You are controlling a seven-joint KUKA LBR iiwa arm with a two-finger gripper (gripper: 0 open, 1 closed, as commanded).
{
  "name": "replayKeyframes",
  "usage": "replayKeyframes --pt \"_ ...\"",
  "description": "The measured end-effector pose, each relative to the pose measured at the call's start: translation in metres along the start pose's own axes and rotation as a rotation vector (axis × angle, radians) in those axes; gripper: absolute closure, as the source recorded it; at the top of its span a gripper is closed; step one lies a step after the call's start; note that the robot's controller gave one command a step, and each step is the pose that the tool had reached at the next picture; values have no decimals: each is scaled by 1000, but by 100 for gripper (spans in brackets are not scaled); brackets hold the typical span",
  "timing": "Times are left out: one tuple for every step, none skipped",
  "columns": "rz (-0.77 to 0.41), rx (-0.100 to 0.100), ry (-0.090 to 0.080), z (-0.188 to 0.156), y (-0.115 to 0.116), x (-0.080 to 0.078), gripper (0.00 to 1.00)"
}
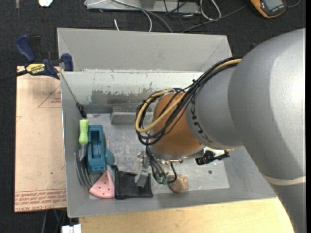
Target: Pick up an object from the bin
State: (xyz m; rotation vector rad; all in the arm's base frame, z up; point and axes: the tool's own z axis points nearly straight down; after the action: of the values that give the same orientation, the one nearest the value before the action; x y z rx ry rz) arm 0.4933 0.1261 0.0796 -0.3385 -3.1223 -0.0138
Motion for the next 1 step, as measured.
replayKeyframes --pt "-15 3 4 -72 2 2 100"
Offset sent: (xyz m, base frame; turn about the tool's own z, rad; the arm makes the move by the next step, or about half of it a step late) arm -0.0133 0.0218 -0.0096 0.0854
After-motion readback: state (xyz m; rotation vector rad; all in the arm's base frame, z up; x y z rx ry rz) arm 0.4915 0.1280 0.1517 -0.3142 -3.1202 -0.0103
